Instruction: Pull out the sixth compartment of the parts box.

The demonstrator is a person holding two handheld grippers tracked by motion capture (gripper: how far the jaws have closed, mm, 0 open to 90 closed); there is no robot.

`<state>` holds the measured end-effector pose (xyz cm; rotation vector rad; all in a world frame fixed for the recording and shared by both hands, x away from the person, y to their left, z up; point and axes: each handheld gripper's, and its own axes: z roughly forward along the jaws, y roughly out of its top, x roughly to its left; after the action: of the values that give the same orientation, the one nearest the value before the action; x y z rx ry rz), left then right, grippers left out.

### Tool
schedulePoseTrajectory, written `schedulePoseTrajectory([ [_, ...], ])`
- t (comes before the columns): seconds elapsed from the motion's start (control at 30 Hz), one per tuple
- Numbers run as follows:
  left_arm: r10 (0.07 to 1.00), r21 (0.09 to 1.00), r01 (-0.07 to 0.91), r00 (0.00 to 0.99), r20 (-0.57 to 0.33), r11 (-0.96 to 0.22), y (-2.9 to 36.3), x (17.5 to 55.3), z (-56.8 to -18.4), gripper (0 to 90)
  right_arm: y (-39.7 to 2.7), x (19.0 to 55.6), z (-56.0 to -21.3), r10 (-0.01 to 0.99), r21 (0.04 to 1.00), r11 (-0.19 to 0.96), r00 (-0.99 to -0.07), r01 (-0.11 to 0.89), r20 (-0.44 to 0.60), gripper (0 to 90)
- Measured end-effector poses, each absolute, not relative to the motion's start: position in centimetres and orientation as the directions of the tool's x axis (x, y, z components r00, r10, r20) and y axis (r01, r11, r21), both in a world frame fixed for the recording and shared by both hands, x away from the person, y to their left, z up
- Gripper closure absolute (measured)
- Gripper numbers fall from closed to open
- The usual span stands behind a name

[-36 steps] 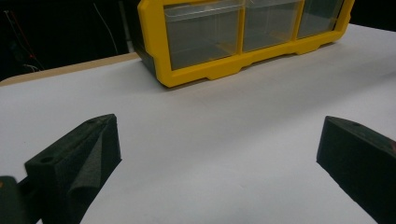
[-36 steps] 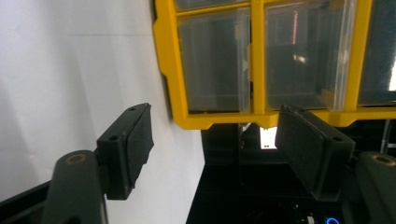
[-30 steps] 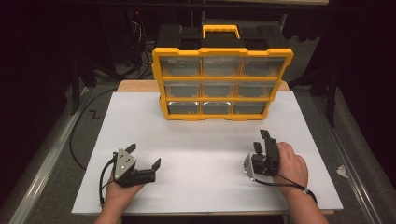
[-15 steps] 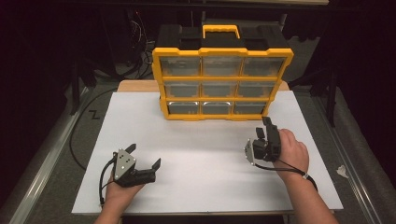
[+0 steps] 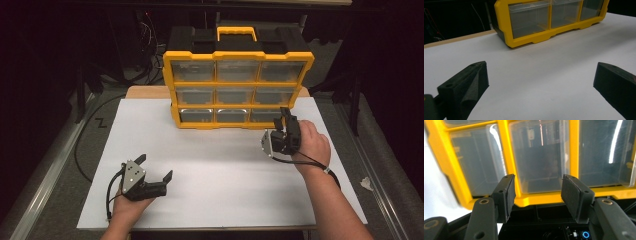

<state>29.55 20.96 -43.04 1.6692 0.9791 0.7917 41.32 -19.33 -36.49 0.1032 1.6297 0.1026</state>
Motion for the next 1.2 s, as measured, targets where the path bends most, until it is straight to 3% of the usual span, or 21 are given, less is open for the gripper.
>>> schedulePoseTrajectory([
  [0.57, 0.884, 0.958, 0.234, 0.466, 0.041, -0.167, 21.0, 29.6, -43.1, 0.6, -19.0, 44.0, -34.0, 0.12, 0.12, 0.993, -0.036, 0.002, -0.992, 55.5],
  [1.2, 0.884, 0.958, 0.239, 0.466, 0.028, -0.157, 21.3, 29.6, -43.1, 0.6, -17.6, 46.4, -33.2, 0.022, 0.023, 1.0, -0.044, -0.016, -0.999, 67.2],
])
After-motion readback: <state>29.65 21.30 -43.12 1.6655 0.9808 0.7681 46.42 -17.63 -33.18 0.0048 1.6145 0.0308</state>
